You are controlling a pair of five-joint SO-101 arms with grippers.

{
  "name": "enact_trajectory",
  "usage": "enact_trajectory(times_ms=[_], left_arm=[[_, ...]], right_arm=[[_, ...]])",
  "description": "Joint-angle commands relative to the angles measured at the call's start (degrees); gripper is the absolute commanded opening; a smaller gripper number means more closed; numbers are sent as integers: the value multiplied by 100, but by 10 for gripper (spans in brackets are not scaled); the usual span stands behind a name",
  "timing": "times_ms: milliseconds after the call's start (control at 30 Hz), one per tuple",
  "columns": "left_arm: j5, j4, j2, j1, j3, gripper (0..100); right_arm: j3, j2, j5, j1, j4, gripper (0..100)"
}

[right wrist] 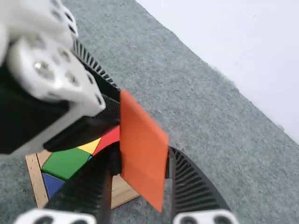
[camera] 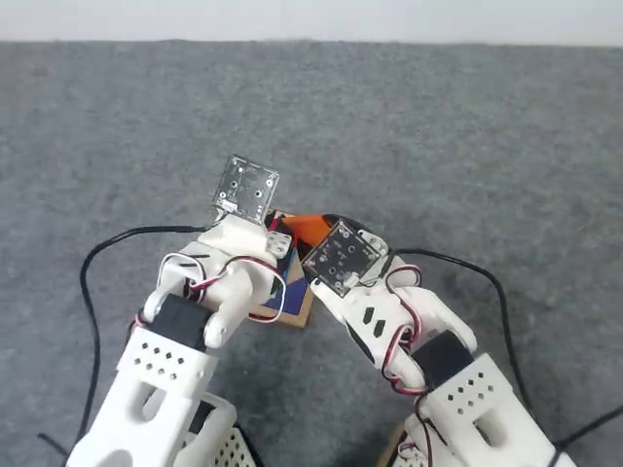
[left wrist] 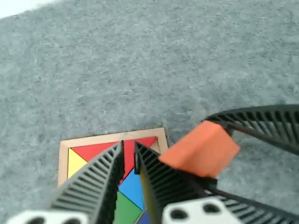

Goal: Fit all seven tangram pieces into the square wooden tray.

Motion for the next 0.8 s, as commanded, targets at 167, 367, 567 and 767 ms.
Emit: enact_trajectory(times_ms=[167,367,567,767], left_arm=[[-141,-185,35,246,-593,37],[-404,-185,-97,273,-576,21],[-510,-202,-1609,290,40,24],[-826,44,-2760,659,549,42]], right_arm=[[-70,-145,9,-84,13,8],[-62,-154,9,-75,22,8],[-26,-154,-9,-101,22,8],[-26,-145,0,-84,22,8]])
